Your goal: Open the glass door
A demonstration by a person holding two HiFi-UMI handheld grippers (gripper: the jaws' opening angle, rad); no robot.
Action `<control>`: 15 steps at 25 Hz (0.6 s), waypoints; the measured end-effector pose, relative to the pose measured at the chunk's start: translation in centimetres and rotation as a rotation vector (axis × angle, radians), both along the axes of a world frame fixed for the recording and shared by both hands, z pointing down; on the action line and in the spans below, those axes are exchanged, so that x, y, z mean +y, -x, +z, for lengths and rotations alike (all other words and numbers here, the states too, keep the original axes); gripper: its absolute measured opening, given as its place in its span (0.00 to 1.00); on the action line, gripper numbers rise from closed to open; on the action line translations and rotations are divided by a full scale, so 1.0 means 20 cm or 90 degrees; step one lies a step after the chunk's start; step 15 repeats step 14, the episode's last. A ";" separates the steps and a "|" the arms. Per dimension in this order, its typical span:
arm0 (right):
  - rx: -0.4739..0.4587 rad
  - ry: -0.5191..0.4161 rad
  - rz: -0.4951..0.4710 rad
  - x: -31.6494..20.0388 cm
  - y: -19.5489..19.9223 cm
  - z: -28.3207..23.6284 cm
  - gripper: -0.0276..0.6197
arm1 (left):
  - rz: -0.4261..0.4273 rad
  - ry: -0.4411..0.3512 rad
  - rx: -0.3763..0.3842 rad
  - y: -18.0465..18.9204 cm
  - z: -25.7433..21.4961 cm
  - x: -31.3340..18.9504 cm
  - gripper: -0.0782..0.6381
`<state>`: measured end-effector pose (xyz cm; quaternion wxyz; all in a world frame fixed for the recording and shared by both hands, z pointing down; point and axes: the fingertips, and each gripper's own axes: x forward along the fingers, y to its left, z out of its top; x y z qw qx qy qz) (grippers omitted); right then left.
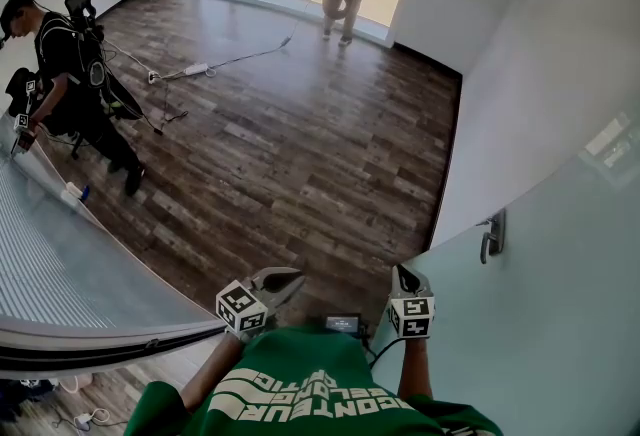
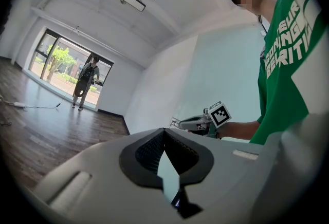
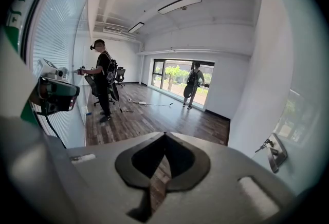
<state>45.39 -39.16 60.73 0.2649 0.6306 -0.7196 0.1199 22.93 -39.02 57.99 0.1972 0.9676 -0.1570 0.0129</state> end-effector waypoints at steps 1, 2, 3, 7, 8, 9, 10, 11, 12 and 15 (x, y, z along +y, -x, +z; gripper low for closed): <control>0.001 0.001 -0.002 0.00 0.00 0.00 0.03 | -0.001 0.000 0.000 0.00 0.00 0.00 0.13; 0.003 0.001 -0.004 0.00 0.01 0.00 0.03 | -0.002 0.001 -0.001 0.00 0.01 0.00 0.13; 0.006 0.001 -0.008 -0.01 0.01 0.01 0.03 | -0.003 0.001 -0.001 0.00 0.01 0.00 0.13; 0.022 0.004 -0.019 -0.01 0.01 0.02 0.03 | -0.005 0.000 -0.001 -0.02 0.01 -0.01 0.13; 0.022 0.006 -0.019 -0.01 0.00 0.02 0.03 | -0.005 0.001 -0.002 -0.03 0.01 0.00 0.13; 0.022 0.007 -0.019 0.00 0.00 0.02 0.03 | -0.006 0.003 -0.002 -0.03 0.01 0.00 0.13; 0.020 0.008 -0.020 0.00 0.00 0.02 0.03 | -0.006 0.003 -0.002 -0.04 0.01 0.00 0.13; 0.018 0.008 -0.021 0.00 0.00 0.02 0.03 | -0.007 0.004 -0.003 -0.04 0.02 0.00 0.13; 0.017 0.008 -0.023 0.00 0.00 0.02 0.03 | -0.007 0.004 -0.003 -0.04 0.02 0.01 0.13; 0.014 0.008 -0.025 0.00 -0.01 0.03 0.03 | -0.007 0.005 -0.004 -0.05 0.03 0.01 0.13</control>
